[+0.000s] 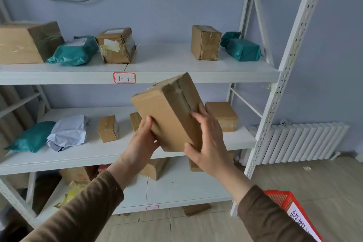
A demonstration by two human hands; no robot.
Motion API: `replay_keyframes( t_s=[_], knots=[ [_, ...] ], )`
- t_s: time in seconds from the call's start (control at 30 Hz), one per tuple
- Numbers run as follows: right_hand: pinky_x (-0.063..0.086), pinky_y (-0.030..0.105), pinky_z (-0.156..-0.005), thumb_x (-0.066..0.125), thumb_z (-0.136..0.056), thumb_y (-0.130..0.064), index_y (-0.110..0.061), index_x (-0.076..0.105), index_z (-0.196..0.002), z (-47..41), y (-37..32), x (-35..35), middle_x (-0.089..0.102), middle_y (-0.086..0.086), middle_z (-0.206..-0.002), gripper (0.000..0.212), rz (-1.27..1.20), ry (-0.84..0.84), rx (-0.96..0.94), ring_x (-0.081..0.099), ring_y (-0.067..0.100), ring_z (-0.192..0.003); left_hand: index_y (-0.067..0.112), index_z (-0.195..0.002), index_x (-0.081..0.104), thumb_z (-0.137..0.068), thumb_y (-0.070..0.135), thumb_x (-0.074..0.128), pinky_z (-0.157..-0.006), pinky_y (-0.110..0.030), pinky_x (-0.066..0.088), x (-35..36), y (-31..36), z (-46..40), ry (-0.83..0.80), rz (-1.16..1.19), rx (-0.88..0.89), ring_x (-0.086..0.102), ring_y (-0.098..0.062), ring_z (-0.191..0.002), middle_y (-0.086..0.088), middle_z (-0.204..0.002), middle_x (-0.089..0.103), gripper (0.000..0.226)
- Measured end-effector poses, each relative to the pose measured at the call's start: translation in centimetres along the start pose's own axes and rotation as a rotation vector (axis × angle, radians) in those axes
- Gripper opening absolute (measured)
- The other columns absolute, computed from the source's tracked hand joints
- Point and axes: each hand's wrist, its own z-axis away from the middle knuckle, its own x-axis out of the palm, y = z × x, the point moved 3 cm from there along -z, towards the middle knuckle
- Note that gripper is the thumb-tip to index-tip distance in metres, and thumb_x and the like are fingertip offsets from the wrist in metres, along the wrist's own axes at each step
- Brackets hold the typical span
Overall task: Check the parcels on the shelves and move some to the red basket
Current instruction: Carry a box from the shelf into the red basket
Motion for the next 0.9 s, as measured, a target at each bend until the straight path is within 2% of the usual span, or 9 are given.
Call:
replay_keyframes(
  t_s=[0.1,0.17,0.23,0.37,0.47,0.57,0.7,0.8,0.9],
  knots=[
    [0.029,0.045,-0.122,0.063,-0.080,-0.021,-0.029,0.030,-0.146,0.0,2.3,-0.2,0.024,-0.023,-0.161,0.075,-0.124,-0.023,0.063,0.023,0.003,-0.150,0.028,-0.149,0.041,-0.096,0.028,0.069,-0.109,-0.040,0.049,0.2,0.8,0.6,-0.007,-0.167,0.152,0.056,-0.018,-0.136,0.001,-0.143,0.061,0.059],
    [0.033,0.043,-0.121,0.066,-0.084,-0.021,-0.035,0.027,-0.147,0.3,3.3,-0.1,0.034,-0.020,-0.155,0.076,-0.118,-0.035,0.101,0.032,0.005,-0.147,0.031,-0.141,0.041,-0.091,0.024,0.078,-0.107,-0.036,0.053,0.5,0.9,0.9,-0.009,-0.321,0.238,0.059,-0.019,-0.131,-0.002,-0.139,0.061,0.062],
    [0.040,0.042,-0.117,0.063,-0.089,-0.032,-0.028,0.034,-0.146,0.7,3.8,-0.1,0.042,-0.012,-0.148,0.064,-0.089,-0.003,0.111,0.041,0.012,-0.141,0.038,-0.134,0.040,-0.090,0.026,0.079,-0.109,-0.039,0.052,0.9,1.0,1.3,-0.011,-0.503,0.333,0.059,-0.017,-0.131,0.003,-0.138,0.057,0.060],
    [0.044,0.035,-0.110,0.063,-0.087,-0.048,-0.025,0.052,-0.137,1.2,4.0,-0.3,0.036,-0.032,-0.132,0.056,-0.094,0.058,0.097,0.045,0.006,-0.131,0.041,-0.136,0.038,-0.088,0.025,0.078,-0.114,-0.038,0.046,1.5,1.0,1.9,0.020,-0.664,0.484,0.054,-0.016,-0.136,0.007,-0.143,0.053,0.065],
    [0.038,0.037,-0.116,0.066,-0.084,-0.064,-0.036,0.043,-0.144,1.1,3.5,-0.7,0.038,-0.019,-0.151,0.070,-0.158,0.029,0.111,0.041,0.014,-0.144,0.033,-0.134,0.045,-0.093,0.031,0.075,-0.105,-0.031,0.049,1.3,1.0,1.5,0.027,-0.539,0.392,0.060,-0.010,-0.125,0.010,-0.131,0.061,0.051],
    [0.037,0.045,-0.117,0.055,-0.090,-0.070,-0.050,0.051,-0.129,0.5,2.1,-1.2,0.048,-0.002,-0.153,0.045,-0.314,-0.006,0.187,0.044,0.017,-0.143,0.022,-0.125,0.056,-0.099,0.045,0.063,-0.088,-0.026,0.047,0.7,1.2,1.0,0.138,-0.383,0.227,0.059,-0.011,-0.106,0.005,-0.116,0.066,0.036],
    [0.037,0.026,-0.112,0.051,-0.102,-0.031,-0.039,0.061,-0.133,-0.2,0.4,-1.9,0.033,-0.022,-0.162,0.034,-0.430,-0.043,0.191,0.049,0.001,-0.135,0.021,-0.131,0.052,-0.102,0.059,0.047,-0.102,-0.039,0.044,-0.4,-0.1,-0.4,0.221,-0.220,-0.057,0.056,-0.018,-0.114,0.000,-0.122,0.060,0.048],
    [0.049,0.036,-0.091,0.051,-0.104,-0.003,-0.027,0.045,-0.153,-0.9,-1.4,-1.7,0.017,-0.017,-0.170,0.055,-0.528,-0.053,0.172,0.033,0.039,-0.130,0.029,-0.136,0.041,-0.103,0.060,0.045,-0.104,-0.047,0.052,-0.1,-0.8,-1.0,0.249,-0.102,-0.147,0.062,-0.023,-0.117,-0.005,-0.129,0.059,0.046],
    [0.037,0.043,-0.104,0.053,-0.104,-0.004,-0.030,0.032,-0.159,-1.6,-2.4,-0.8,0.013,-0.011,-0.171,0.064,-0.541,-0.013,0.216,0.033,0.037,-0.135,0.025,-0.149,0.043,-0.104,0.066,0.034,-0.102,-0.040,0.051,1.8,0.1,-0.3,0.125,-0.119,-0.110,0.066,-0.016,-0.120,-0.003,-0.133,0.067,0.061]
  ],
)
